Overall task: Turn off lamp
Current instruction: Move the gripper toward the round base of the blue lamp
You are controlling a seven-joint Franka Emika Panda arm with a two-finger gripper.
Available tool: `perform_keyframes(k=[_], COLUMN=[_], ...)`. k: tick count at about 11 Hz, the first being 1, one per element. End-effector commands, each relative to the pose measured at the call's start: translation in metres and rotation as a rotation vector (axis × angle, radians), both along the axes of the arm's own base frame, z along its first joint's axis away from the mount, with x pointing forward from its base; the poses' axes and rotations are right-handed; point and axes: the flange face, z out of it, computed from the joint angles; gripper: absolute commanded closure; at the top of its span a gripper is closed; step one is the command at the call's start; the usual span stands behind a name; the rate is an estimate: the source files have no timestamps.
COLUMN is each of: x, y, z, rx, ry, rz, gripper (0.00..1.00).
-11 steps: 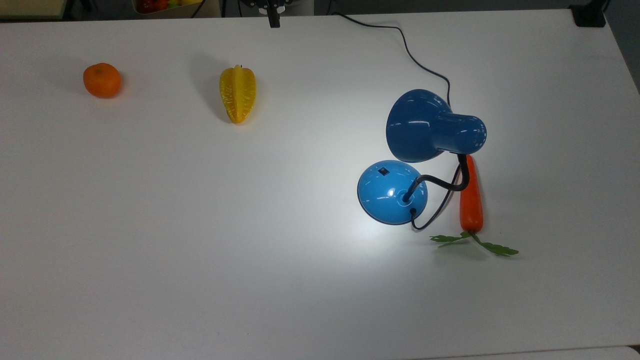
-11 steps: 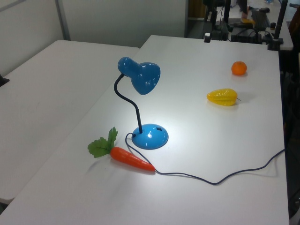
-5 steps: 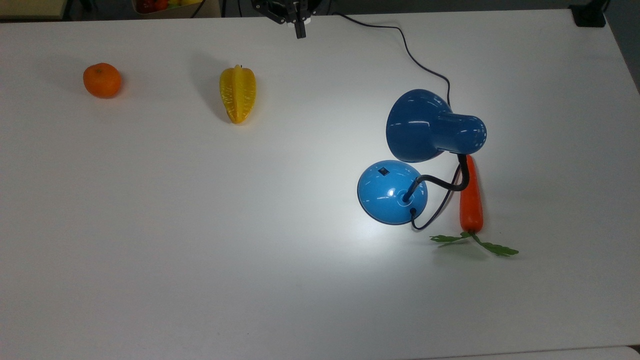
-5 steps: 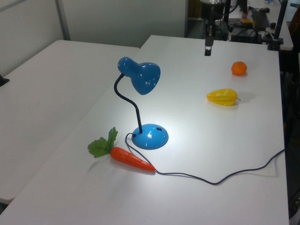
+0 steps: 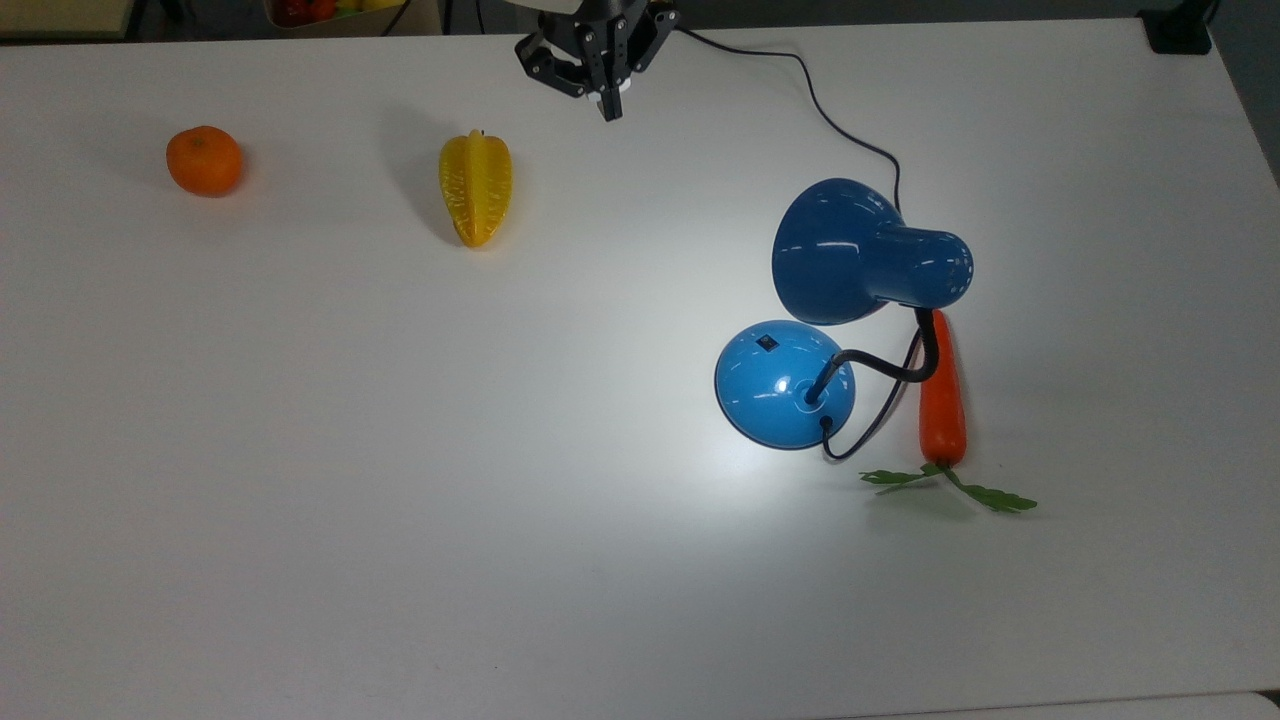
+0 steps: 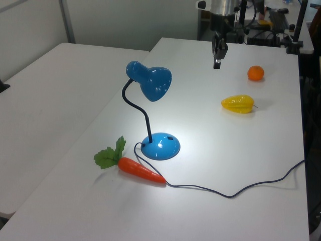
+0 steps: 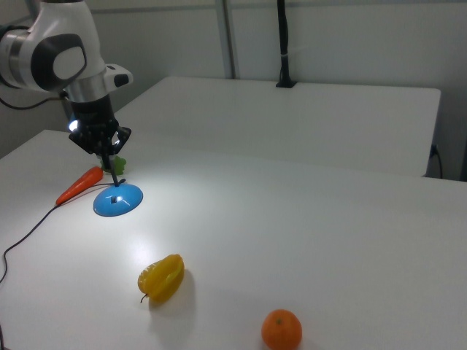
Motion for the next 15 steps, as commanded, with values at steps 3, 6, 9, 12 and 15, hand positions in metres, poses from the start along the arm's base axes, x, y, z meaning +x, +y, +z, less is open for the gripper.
perform_keyframes(k=[3,6,9,12,15], x=[0.016,0.007,0.012,0.017,0.025], y=[0.048,0.071,0.09,0.11,0.123], z=[-0.077,-0.124,-0.148,-0.17,-0.183], rx=[0.032,0.069,0.098,0.124,0.138], ry=[-0.135,-0.266,-0.301,-0.344,-0.361], rz=[0.057,0.061,0.034,0.044,0.056], gripper=[1.0,1.0,1.0,1.0,1.0])
